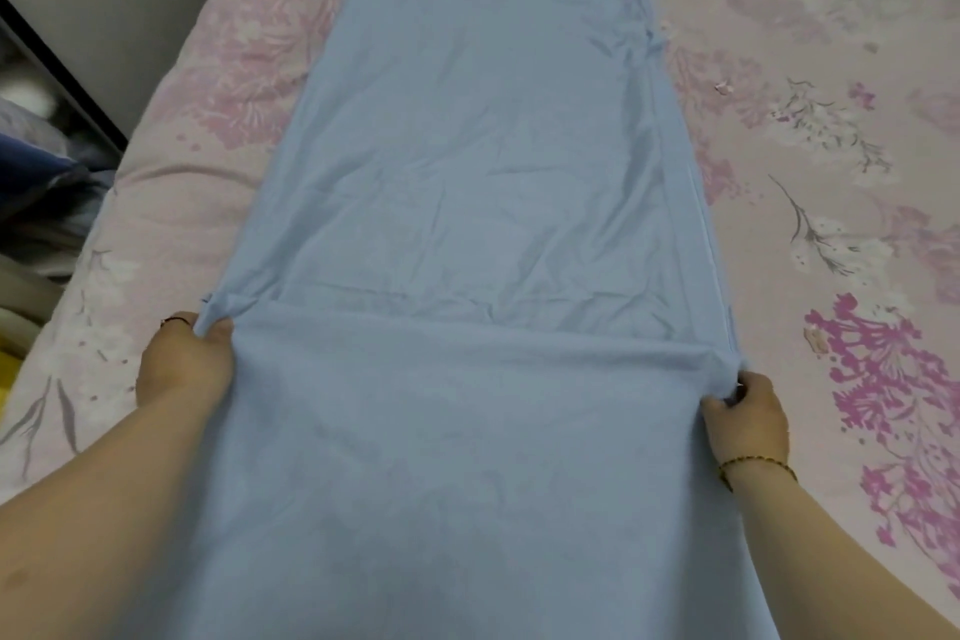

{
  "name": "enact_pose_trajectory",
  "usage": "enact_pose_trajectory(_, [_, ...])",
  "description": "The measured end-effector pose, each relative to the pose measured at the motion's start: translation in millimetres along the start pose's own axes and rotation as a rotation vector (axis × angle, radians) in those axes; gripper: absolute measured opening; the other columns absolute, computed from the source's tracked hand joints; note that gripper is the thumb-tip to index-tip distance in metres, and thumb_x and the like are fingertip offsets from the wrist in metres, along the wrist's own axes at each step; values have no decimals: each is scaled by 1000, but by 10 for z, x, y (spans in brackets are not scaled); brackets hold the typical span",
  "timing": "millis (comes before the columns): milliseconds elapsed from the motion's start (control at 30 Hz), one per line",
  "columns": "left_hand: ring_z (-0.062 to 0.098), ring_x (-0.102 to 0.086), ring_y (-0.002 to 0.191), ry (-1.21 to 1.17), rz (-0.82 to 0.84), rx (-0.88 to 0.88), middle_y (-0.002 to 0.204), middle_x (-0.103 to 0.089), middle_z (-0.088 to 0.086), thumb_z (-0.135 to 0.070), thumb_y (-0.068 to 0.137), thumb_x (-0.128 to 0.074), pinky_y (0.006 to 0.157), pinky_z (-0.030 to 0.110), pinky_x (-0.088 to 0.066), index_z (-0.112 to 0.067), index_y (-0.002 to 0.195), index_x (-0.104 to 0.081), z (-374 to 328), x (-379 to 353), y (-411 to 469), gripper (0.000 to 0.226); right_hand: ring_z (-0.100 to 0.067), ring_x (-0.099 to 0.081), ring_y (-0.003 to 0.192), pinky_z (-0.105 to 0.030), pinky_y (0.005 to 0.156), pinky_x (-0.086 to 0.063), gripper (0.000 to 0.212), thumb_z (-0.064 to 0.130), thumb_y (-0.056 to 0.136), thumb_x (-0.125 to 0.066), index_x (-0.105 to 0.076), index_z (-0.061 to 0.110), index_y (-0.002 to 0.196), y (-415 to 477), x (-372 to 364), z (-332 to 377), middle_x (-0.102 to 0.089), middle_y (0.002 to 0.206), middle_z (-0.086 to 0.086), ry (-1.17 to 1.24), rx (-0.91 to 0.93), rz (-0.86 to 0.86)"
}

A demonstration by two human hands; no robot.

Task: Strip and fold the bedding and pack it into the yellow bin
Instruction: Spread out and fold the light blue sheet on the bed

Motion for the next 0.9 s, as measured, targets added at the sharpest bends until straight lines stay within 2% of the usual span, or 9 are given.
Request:
enact_pose_trajectory(100, [46,-52,105,-53,60,16,119,-54,31,-17,93,-51,86,46,-41,8,117,-51,136,33,-136,35,-35,-46,120,-41,104,-35,54,-2,84,-53,-37,-1,136,-247,-34,-71,-48,132,-19,31,97,74])
enact_pose_trajectory(233, [45,-52,109,-45,117,-35,122,-55,30,-13,87,-61,91,47,-41,6,125,-46,482,112,-645,45,-28,-22,141,-33,116,-15,61,12,90,-53,-25,5,144,-757,-122,-473,-22,153,-13,-243,109,173])
enact_pose_trajectory(300, [46,-54,105,-27,154,-19,118,-56,30,-20,79,-68,91,50,-44,4,126,-47,752,135,-924,57,-31,-27,138,-35,115,-18,60,13,88,-56,-30,3,142,-990,-45,-715,-27,151,-16,-235,40,169])
enact_pose_trajectory(367, [45,-56,101,-9,191,7,115,-59,29,-31,71,-63,91,53,-45,-1,125,-49,1017,131,-1085,63,-35,-36,131,-39,111,-26,60,12,85,-62,-37,-1,138,-1117,82,-856,-38,143,-22,-158,-38,157])
enact_pose_trajectory(500, [48,-49,113,213,16,-36,129,-49,29,-38,74,-49,99,55,-39,-3,134,-43,974,245,-1100,70,-39,-40,126,-42,107,-30,57,14,87,-59,-37,-1,138,-898,317,-661,-41,139,-23,-51,-65,140])
enact_pose_trajectory(633, [53,-52,110,264,-120,-459,123,-52,36,-22,73,-45,92,63,-36,10,120,-56,-59,31,-1136,58,-35,-40,128,-39,109,-29,48,11,91,-54,-40,-2,135,-305,185,53,-41,140,-22,-23,159,152])
enact_pose_trajectory(733, [46,-56,111,305,-80,-743,122,-58,29,-26,81,-34,95,60,-33,5,117,-60,-801,-510,-1026,54,-34,-39,129,-35,107,-29,47,16,93,-50,-40,1,136,183,-71,563,-42,140,-19,-15,245,133])
enact_pose_trajectory(833, [33,-47,127,363,19,-783,129,-56,17,-32,88,-36,109,41,-13,-7,126,-56,-1130,-986,-831,50,-34,-43,123,-36,97,-38,50,31,94,-48,-38,2,134,538,-400,783,-46,133,-17,-81,170,187])
enact_pose_trajectory(900, [36,-62,102,403,-42,-850,101,-68,19,-31,85,-44,102,44,-26,-5,105,-69,-1179,-1148,-757,41,-34,-51,111,-34,81,-40,43,34,94,-47,-43,1,120,671,-511,797,-52,112,-17,-119,109,199])
Point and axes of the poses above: each hand's wrist, its own y-axis towards the middle knuckle, its own x-axis out of the back of the hand, z = x × y, the point moved 8 cm from there along y, towards the middle knuckle
